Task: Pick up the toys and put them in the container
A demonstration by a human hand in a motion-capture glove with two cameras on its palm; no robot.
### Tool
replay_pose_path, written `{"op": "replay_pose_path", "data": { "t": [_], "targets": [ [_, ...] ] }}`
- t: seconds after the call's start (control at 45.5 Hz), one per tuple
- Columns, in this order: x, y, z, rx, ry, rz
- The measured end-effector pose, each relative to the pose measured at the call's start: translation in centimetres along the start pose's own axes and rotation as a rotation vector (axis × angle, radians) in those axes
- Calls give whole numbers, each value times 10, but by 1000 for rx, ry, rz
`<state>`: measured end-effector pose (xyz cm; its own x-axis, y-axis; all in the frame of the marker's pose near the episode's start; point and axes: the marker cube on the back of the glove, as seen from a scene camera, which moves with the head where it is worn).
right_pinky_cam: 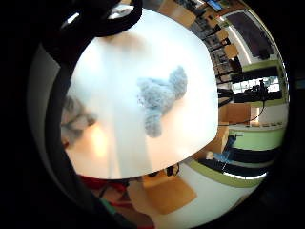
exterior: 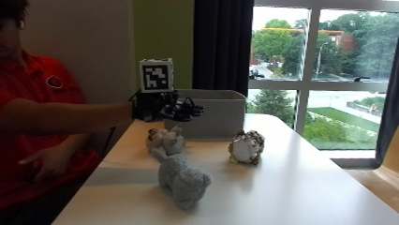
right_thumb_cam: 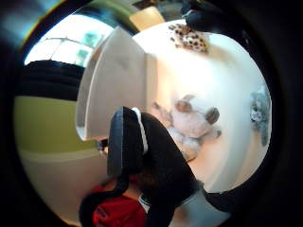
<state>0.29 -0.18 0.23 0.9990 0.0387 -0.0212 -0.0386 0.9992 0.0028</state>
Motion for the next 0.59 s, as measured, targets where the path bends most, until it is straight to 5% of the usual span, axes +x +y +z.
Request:
{"op": "replay_pose_path", "data": {
  "t": [0.593],
  "targets": [
    [9,1,11,-18,-12,-2]
  ]
}}
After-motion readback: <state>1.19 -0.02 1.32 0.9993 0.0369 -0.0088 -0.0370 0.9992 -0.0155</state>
